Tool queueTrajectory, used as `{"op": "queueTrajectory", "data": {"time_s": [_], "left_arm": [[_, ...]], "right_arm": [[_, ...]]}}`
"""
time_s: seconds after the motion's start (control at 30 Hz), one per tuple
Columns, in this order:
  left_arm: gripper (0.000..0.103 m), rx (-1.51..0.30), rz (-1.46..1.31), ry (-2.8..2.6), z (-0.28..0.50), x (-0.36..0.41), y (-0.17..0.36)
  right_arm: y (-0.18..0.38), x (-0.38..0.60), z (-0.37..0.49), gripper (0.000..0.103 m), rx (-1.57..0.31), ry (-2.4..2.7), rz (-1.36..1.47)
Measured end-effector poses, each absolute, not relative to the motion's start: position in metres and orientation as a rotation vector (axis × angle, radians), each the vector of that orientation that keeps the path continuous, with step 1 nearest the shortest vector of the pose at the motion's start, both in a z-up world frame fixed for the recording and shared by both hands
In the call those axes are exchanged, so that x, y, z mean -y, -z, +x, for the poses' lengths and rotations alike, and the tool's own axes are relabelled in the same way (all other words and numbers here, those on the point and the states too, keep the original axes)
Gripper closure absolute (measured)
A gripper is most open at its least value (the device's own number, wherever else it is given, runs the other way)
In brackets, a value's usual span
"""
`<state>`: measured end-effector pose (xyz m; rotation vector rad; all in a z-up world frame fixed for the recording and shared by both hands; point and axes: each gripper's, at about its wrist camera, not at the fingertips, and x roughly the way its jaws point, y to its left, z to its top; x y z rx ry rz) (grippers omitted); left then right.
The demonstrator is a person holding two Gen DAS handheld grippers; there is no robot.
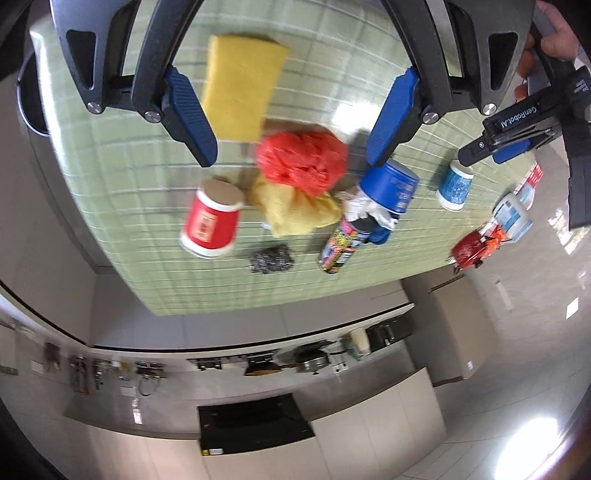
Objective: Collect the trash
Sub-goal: 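Grasp the blue paper cup with the left tool while the right tool grasps the blue noodle cup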
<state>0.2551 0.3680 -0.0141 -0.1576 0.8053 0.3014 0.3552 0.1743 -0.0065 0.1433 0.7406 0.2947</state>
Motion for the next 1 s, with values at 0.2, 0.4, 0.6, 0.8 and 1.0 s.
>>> {"op": "queueTrajectory", "data": {"time_s": [0.2, 0.4, 0.6, 0.8, 1.0], "left_arm": [[0.022, -0.812, -0.17, -0.344, 0.264, -0.42, 0.021], [0.022, -0.834, -0.156, -0.305, 0.286, -0.473, 0.032], [0.022, -0.851, -0.112, -0.244, 0.305, -0.51, 0.041], [0.022, -0.904, -0.141, -0.171, 0.324, -0.539, 0.055], [0.022, -0.958, -0.137, -0.132, 0.345, -0.546, 0.075]], "right_arm": [[0.014, -0.218, 0.374, 0.018, -0.769, -0.332, 0.143], [0.024, -0.271, 0.392, 0.016, -0.772, -0.299, 0.152], [0.039, -0.32, 0.406, 0.016, -0.796, -0.23, 0.197], [0.052, -0.343, 0.419, 0.015, -0.834, -0.172, 0.23], [0.065, -0.355, 0.436, 0.014, -0.864, -0.125, 0.235]]}}
